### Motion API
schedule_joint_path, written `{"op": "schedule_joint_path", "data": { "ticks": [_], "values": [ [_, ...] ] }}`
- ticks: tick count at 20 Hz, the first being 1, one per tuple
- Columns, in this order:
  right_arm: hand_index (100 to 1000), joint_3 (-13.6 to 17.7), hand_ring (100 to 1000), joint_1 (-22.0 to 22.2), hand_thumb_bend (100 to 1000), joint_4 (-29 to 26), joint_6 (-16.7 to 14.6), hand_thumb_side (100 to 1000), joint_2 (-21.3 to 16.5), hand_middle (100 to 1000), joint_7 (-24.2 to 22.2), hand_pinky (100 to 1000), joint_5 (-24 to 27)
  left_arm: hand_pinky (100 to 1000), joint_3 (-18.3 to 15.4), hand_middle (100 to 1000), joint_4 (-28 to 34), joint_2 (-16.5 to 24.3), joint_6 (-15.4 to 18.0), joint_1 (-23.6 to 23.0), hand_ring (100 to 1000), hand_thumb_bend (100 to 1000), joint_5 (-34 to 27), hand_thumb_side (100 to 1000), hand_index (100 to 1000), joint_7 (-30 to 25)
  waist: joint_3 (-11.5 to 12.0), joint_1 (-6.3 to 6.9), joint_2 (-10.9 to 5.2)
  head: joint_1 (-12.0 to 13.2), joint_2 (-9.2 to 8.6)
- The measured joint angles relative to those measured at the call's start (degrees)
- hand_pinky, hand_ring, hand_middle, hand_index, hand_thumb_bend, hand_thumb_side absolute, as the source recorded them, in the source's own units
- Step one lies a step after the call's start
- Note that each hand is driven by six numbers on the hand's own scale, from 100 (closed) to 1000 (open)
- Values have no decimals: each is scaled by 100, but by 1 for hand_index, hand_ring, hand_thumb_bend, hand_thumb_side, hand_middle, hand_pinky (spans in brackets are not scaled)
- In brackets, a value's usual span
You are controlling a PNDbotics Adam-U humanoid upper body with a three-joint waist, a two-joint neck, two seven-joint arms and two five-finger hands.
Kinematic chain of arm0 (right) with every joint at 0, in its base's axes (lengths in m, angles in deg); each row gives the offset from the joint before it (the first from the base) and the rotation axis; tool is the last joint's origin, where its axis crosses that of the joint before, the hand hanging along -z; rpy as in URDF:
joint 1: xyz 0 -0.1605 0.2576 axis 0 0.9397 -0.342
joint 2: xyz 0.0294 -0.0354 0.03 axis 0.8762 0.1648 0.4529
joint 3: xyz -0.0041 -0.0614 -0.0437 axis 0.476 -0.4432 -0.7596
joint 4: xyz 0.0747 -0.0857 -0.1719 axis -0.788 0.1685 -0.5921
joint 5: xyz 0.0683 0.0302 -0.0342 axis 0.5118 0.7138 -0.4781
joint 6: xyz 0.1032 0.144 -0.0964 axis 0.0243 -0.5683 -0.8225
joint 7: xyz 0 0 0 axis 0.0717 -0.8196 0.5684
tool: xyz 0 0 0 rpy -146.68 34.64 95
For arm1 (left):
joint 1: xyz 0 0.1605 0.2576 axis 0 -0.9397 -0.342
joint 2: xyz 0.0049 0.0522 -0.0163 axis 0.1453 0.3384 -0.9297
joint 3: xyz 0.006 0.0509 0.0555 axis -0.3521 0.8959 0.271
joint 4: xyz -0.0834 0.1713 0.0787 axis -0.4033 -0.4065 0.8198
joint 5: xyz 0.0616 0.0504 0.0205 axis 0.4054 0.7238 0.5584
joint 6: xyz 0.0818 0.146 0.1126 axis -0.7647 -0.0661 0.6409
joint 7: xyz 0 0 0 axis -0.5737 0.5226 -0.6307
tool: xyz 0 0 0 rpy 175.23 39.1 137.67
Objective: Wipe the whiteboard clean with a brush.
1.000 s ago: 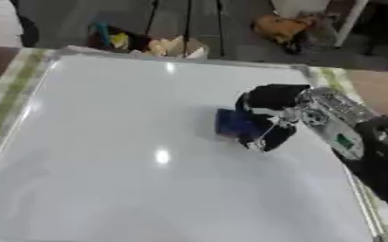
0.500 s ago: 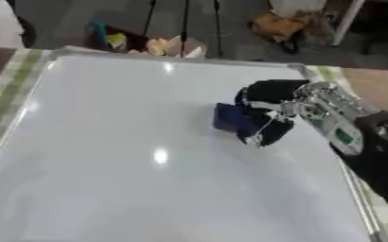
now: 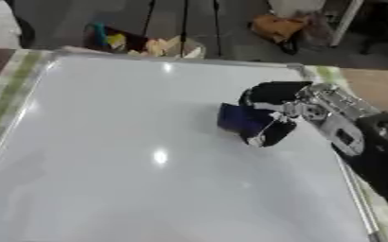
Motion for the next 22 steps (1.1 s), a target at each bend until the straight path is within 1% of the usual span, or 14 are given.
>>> {"op": "schedule_joint_path", "data": {
  "ticks": [9, 10, 12, 22],
  "values": [
    [100, 70, 744, 1, 100, 134, 38, 389, 1, 502, 10, 737, -83, 428, 0, 684, 0, -1, -2, 0, 792, 100, -1, 923, 640, -2, -26, 22, -9, 16, 0],
    [100, 88, 748, 1, 100, 165, 48, 377, 1, 508, -1, 739, -96, 427, 0, 684, 0, -1, -3, 0, 793, 100, -1, 922, 640, -3, -29, 23, -9, 17, 0],
    [100, 120, 749, 1, 100, 234, 66, 393, 2, 510, -18, 740, -130, 428, 0, 684, 0, -1, -7, -1, 793, 100, -1, 923, 640, -7, -33, 26, -9, 19, 0],
    [100, 315, 756, 5, 100, 599, 156, 399, 16, 518, -85, 752, -343, 427, 0, 685, 0, -2, -20, -1, 794, 100, -1, 923, 639, -21, -56, 28, -9, 47, 0]
  ]
}}
